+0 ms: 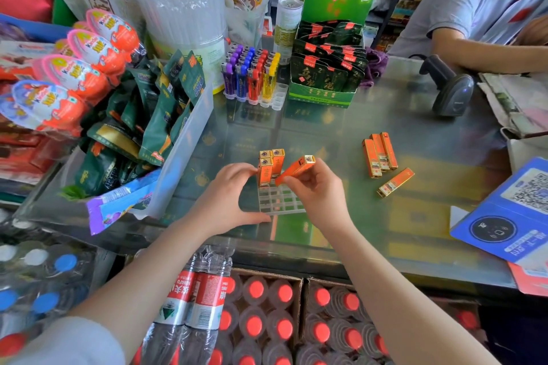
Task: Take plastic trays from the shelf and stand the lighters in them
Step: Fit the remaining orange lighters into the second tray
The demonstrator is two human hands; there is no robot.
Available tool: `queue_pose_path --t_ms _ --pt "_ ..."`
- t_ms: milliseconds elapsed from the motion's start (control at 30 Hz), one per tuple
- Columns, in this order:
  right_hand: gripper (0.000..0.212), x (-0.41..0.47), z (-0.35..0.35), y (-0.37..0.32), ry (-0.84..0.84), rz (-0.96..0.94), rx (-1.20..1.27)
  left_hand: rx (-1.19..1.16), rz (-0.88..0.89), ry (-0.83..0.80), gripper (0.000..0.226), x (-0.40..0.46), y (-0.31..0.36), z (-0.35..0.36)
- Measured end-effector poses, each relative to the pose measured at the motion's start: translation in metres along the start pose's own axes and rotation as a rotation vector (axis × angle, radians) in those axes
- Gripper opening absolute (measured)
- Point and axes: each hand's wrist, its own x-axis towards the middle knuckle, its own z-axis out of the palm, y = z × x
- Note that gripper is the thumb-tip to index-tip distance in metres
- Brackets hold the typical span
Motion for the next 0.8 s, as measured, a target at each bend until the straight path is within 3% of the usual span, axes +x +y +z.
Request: queue_pose_path --t_ms 100,233,400,800 --pt "0.028 0.000 0.005 -0.002 0.046 -0.035 -0.065 0.002 -0.005 -0.008 0.085 0.000 -0.001 0.001" --pt "0.013 0.001 0.011 -0.002 0.065 0.006 -0.102 -0.009 -0.005 0.007 0.084 -0.001 -0.001 0.003" --pt "0.016 0.009 0.011 -0.003 0.053 0.087 -0.201 -0.023 0.015 0.022 0.094 0.001 -0.004 0.002" --pt "0.025 0.019 0.002 -0.021 -0.194 -0.097 -0.612 -0.045 0.006 0.037 0.095 0.002 -0.007 0.003"
